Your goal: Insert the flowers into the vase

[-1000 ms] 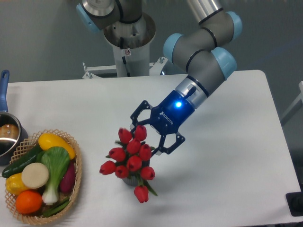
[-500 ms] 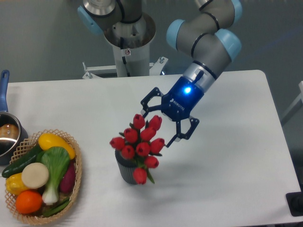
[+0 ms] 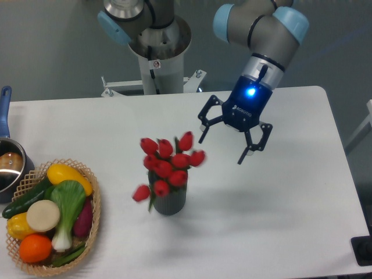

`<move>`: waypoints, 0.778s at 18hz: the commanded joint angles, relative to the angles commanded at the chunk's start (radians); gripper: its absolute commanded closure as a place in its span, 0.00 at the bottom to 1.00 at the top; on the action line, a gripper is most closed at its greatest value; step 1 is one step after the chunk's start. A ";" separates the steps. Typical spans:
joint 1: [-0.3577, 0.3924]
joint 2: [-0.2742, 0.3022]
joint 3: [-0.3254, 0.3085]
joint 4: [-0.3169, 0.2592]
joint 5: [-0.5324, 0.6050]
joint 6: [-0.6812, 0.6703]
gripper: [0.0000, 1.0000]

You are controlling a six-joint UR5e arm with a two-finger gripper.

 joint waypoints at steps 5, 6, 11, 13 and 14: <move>-0.011 0.034 -0.011 -0.003 0.310 0.073 0.00; -0.009 0.035 -0.014 -0.003 0.356 0.096 0.00; -0.012 0.026 -0.017 -0.006 0.566 0.138 0.00; -0.018 0.022 -0.020 -0.009 0.638 0.179 0.00; -0.018 0.015 -0.021 -0.011 0.669 0.198 0.00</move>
